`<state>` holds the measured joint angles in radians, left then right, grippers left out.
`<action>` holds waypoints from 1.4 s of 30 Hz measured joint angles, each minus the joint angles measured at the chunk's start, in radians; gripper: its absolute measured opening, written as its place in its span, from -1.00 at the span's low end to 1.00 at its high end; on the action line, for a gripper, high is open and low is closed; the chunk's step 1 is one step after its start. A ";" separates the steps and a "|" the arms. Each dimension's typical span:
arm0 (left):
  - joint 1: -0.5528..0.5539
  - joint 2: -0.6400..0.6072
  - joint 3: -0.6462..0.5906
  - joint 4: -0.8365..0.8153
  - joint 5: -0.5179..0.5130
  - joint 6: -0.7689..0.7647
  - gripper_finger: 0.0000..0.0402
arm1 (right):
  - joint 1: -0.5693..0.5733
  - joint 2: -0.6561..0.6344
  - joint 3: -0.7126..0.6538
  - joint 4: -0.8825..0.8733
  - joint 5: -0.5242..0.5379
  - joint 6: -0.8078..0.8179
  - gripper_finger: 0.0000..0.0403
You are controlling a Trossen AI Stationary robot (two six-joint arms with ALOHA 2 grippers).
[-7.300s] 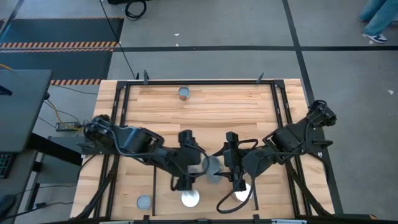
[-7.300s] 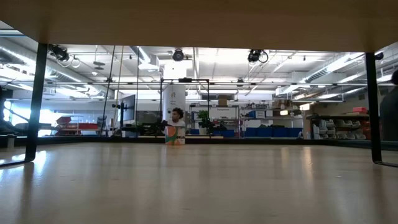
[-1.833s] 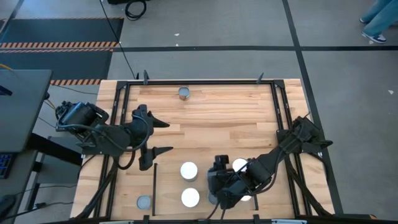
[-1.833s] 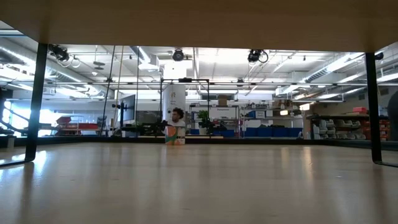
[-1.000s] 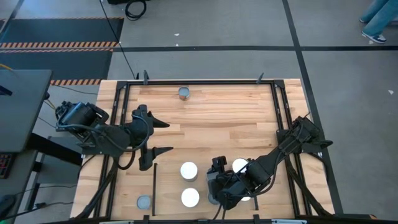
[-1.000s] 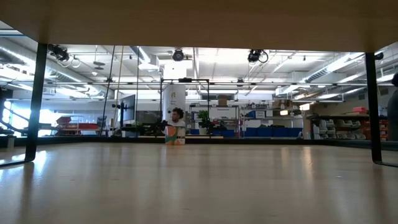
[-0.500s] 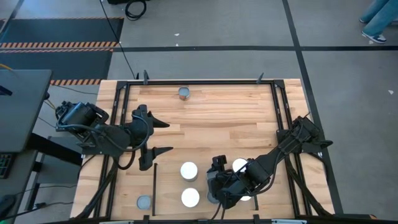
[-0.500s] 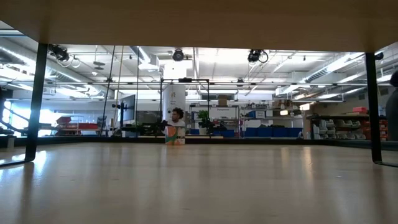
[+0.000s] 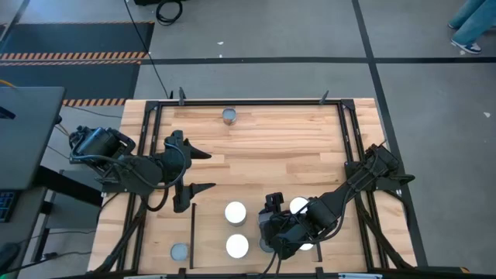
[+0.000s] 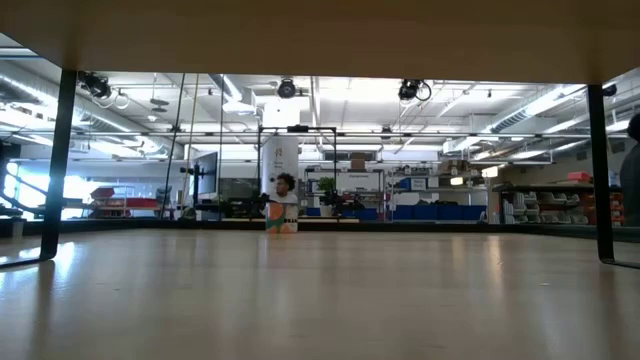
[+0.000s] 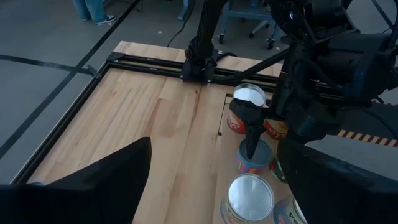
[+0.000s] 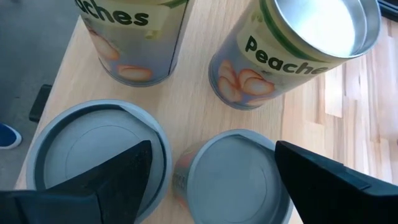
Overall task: Pick and place cans onto a shelf
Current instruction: Put the small canned peas on the shelf
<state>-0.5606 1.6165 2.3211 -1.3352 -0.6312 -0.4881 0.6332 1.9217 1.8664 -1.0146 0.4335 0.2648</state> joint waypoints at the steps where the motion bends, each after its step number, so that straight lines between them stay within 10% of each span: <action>1: 0.000 0.000 0.000 0.000 0.000 0.000 0.76 | -0.001 0.000 0.000 0.000 0.001 0.000 0.73; 42: 0.000 0.000 0.000 -0.001 0.000 -0.013 0.76 | -0.009 -0.001 0.000 0.023 -0.012 0.028 0.73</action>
<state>-0.5606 1.6161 2.3211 -1.3357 -0.6308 -0.5011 0.6243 1.9209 1.8668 -0.9916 0.4211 0.2924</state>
